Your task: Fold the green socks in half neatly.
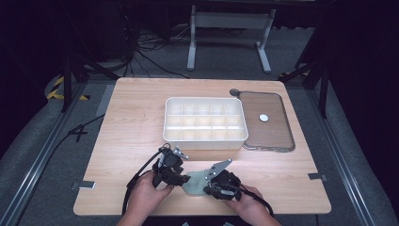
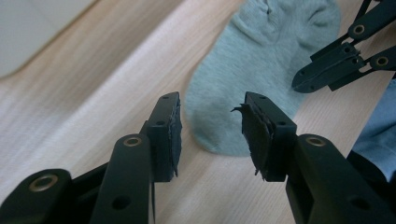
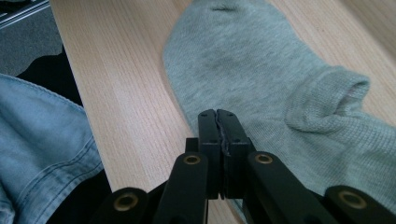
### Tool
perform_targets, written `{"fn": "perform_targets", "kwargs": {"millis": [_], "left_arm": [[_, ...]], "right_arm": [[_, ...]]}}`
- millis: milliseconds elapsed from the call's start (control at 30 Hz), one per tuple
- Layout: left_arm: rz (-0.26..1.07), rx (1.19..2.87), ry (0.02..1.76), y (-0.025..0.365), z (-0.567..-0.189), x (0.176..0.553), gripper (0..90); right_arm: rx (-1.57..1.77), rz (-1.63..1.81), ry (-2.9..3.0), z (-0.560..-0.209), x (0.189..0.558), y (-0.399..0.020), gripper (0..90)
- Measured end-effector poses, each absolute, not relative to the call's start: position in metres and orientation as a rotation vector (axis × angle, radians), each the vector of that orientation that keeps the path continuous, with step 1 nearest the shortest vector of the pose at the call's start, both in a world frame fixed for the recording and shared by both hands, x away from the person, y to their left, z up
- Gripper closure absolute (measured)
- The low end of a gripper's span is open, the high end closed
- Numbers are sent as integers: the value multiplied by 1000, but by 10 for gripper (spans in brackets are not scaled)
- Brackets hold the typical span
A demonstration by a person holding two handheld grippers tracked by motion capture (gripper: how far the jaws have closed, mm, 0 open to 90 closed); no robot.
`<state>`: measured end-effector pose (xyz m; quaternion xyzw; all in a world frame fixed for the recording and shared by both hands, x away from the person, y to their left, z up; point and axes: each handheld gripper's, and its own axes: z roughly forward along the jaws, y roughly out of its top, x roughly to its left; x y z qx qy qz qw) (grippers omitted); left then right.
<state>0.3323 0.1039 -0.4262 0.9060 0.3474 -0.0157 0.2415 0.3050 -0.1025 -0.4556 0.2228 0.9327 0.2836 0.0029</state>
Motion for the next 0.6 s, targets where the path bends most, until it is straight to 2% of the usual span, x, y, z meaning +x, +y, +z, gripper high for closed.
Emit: {"fn": "perform_targets", "kwargs": {"millis": [200, 467, 533, 600], "left_arm": [[-130, 2558, 975, 96, -438, 333, 562], [-113, 2601, 963, 89, -444, 332, 558], [-126, 2597, 948, 89, -445, 333, 601], [-158, 2581, 945, 89, -445, 332, 714]], "right_arm": [[693, 899, 2922, -456, 303, -101, 894], [693, 899, 2921, -456, 303, -101, 894], [694, 900, 2921, -456, 303, -101, 894], [696, 901, 2919, -456, 303, -101, 894]]}}
